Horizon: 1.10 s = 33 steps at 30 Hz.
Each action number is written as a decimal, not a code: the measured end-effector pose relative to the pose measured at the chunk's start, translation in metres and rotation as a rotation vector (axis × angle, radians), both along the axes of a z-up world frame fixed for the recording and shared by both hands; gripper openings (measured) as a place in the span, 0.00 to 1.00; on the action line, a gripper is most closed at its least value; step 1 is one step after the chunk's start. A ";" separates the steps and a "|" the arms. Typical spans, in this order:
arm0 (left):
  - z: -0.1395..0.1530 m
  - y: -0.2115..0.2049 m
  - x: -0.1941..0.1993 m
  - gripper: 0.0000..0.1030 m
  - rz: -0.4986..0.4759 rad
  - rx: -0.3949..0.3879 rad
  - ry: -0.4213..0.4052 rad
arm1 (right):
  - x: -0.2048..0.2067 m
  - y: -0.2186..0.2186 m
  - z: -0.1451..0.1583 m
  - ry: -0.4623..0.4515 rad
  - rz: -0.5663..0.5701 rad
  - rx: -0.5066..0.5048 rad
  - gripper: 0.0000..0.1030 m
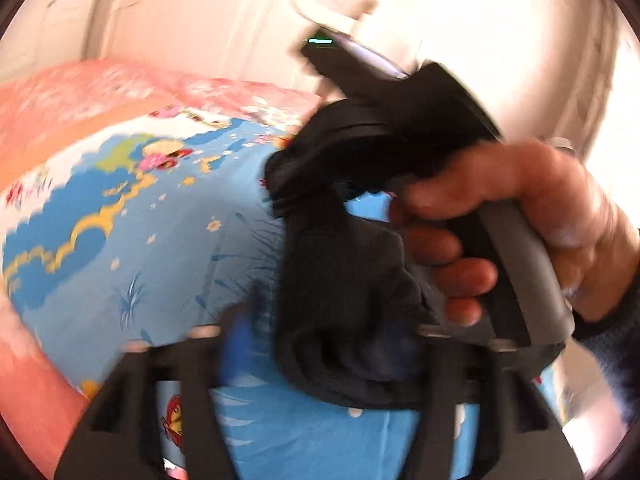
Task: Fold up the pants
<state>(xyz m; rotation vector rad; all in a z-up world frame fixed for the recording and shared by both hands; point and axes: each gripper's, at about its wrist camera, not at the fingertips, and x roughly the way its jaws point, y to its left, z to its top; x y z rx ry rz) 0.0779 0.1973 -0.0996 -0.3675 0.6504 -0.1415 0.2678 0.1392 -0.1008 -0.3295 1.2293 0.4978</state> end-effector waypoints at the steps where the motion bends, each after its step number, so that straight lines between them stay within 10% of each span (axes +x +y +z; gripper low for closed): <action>1: -0.005 -0.002 0.000 0.80 0.014 -0.008 0.007 | 0.003 -0.004 0.002 0.015 -0.011 0.027 0.31; 6: -0.027 -0.029 0.016 0.75 0.010 -0.022 0.064 | 0.006 -0.029 0.018 0.061 -0.046 0.152 0.31; 8: -0.026 -0.048 0.021 0.39 -0.015 0.017 0.054 | 0.008 -0.050 0.033 0.081 -0.064 0.228 0.30; 19: 0.055 -0.247 -0.018 0.32 -0.275 0.619 -0.367 | -0.021 -0.324 0.106 0.024 -0.279 0.653 0.28; 23: 0.027 -0.345 -0.030 0.32 -0.449 0.763 -0.436 | -0.043 -0.433 0.073 0.013 -0.416 0.631 0.42; 25: -0.001 -0.382 -0.031 0.32 -0.515 0.826 -0.432 | -0.047 -0.467 0.043 0.045 -0.471 0.631 0.78; 33: -0.089 -0.428 -0.056 0.56 -0.614 1.127 -0.491 | -0.051 -0.523 -0.044 0.110 -0.561 0.698 0.78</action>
